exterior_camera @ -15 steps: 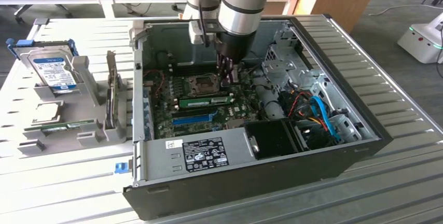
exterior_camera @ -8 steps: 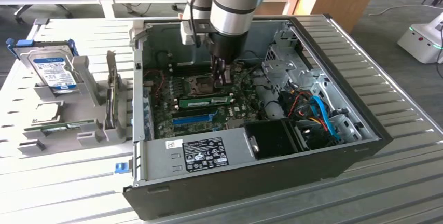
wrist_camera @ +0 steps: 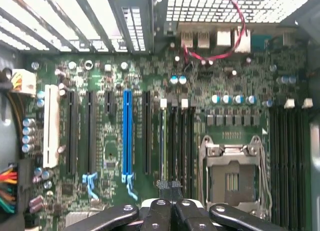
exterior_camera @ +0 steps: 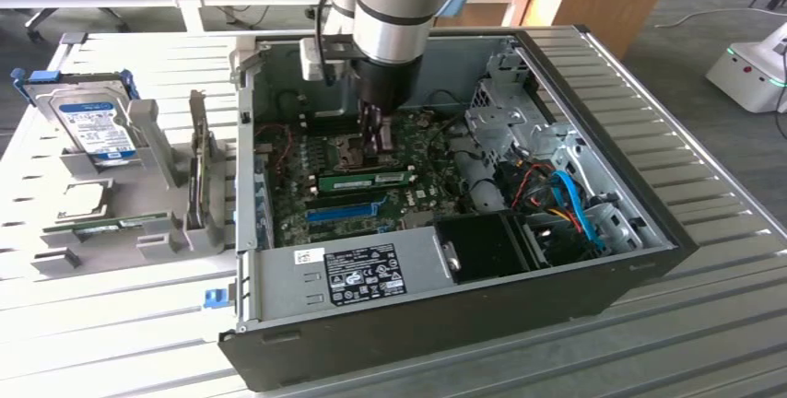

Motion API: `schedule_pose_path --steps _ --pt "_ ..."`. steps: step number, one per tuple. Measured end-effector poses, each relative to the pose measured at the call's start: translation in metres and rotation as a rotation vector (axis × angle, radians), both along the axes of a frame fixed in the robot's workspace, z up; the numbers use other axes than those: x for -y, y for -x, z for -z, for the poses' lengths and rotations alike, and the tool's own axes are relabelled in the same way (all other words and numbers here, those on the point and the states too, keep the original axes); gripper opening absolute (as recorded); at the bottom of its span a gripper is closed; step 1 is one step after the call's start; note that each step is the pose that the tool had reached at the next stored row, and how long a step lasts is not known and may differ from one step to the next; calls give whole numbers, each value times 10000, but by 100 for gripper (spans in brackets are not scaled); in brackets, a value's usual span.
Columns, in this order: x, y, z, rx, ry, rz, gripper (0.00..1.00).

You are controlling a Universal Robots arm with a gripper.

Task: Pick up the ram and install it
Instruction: 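Press down the ram until it locks into place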

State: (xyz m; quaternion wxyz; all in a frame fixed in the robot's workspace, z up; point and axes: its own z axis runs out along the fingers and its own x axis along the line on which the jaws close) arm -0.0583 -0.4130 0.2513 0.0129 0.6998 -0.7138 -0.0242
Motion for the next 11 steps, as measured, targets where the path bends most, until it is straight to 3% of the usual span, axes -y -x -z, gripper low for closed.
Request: schedule_pose_path --steps 11 --pt "0 220 1 1 -1 0 11"
